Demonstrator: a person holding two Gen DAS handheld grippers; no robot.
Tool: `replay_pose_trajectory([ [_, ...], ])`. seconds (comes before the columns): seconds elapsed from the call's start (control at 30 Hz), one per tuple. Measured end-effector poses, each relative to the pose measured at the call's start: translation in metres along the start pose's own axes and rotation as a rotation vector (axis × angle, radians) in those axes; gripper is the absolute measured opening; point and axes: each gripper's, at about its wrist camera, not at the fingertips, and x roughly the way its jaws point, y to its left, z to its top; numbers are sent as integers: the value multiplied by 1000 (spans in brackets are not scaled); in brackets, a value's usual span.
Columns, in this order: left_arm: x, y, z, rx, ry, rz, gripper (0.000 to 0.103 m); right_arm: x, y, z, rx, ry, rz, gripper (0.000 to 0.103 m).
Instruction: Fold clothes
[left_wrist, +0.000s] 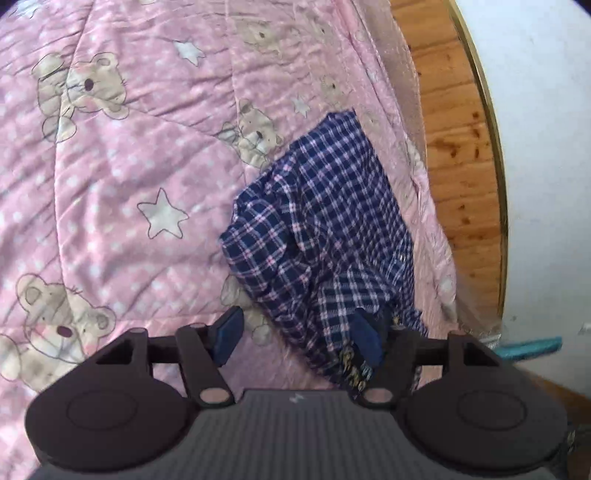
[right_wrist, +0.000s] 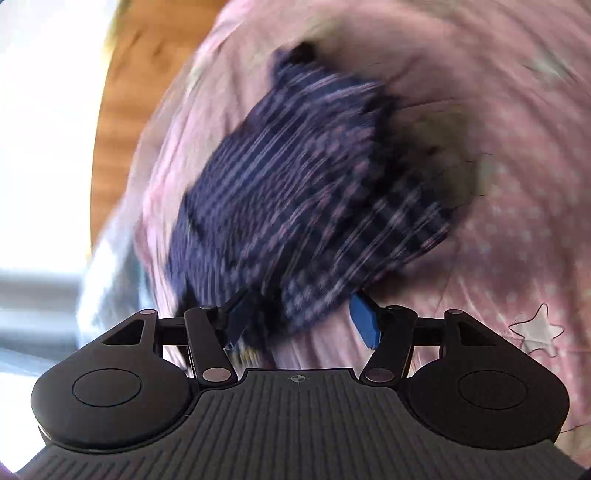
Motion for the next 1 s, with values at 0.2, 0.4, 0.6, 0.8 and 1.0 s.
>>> replay_pose_trajectory([
  [0.2, 5, 11, -2, -138, -110, -58, 70, -16, -30, -3, 179, -172, 23, 66],
  [0.4, 16, 1, 11, -153, -157, -58, 71, -26, -33, 9, 164, -236, 28, 68],
  [0.6, 21, -14, 14, -122, -158, 42, 17, -10, -9, 36, 58, -217, -44, 14],
  [0.8, -2, -66, 45, 74, -116, -53, 12, -46, 17, 11, -34, -260, -43, 11],
  [1.0, 9, -112, 133, 439, 92, -98, 13, -84, 59, -126, -3, -256, -43, 14],
])
